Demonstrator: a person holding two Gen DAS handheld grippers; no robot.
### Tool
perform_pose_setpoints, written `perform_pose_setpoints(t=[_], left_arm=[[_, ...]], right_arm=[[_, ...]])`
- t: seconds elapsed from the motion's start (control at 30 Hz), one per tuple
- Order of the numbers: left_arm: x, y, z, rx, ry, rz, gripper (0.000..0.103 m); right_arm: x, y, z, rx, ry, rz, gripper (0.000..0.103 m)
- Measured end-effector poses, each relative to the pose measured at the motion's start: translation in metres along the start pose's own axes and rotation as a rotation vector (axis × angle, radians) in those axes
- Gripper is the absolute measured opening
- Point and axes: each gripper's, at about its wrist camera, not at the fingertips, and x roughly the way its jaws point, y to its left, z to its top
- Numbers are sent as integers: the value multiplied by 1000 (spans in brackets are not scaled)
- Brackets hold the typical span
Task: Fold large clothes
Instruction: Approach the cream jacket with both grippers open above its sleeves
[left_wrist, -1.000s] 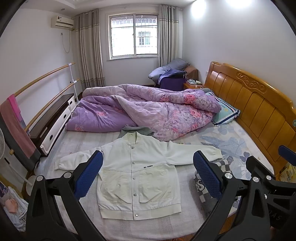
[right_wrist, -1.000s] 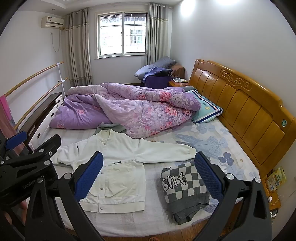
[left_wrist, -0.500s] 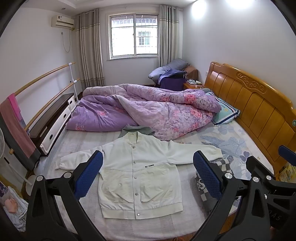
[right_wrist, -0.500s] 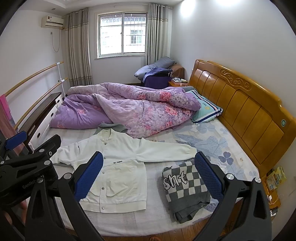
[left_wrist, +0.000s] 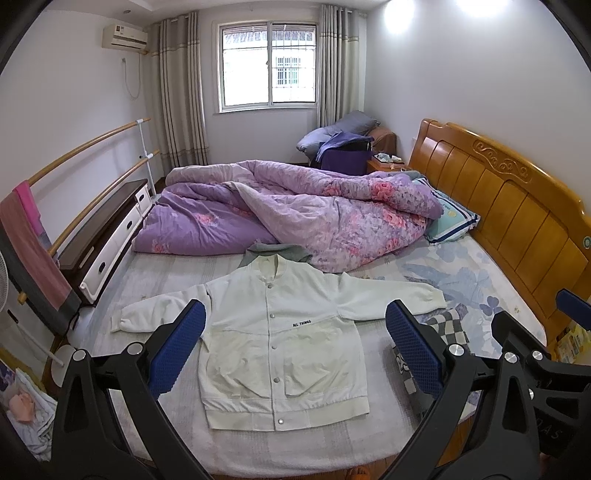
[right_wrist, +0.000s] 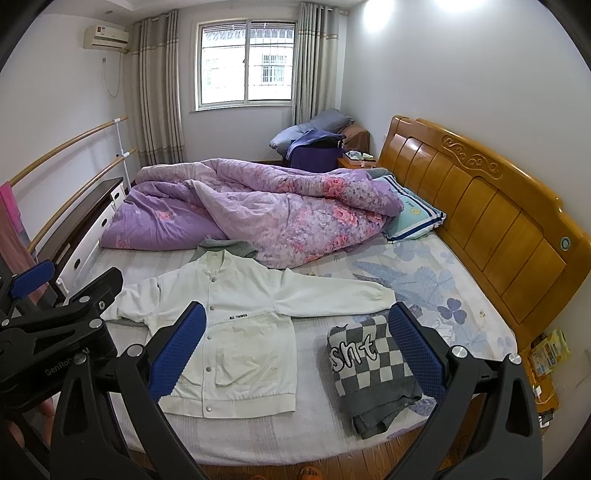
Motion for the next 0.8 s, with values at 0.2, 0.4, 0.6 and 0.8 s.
perform_pose_setpoints(t=[0.2, 0.4, 0.6, 0.8], left_arm=[[20, 4, -4, -8, 29, 2, 98], [49, 2, 2, -14, 63, 21, 98], [94, 7, 20, -15, 105, 76, 98], [143, 22, 32, -42, 176, 137, 98]], right_arm=[[19, 7, -2, -14, 36, 5, 95], [50, 1, 9, -21, 70, 32, 95], [95, 6, 30, -40, 106, 91, 95], [152, 22, 52, -103, 171, 175, 95]])
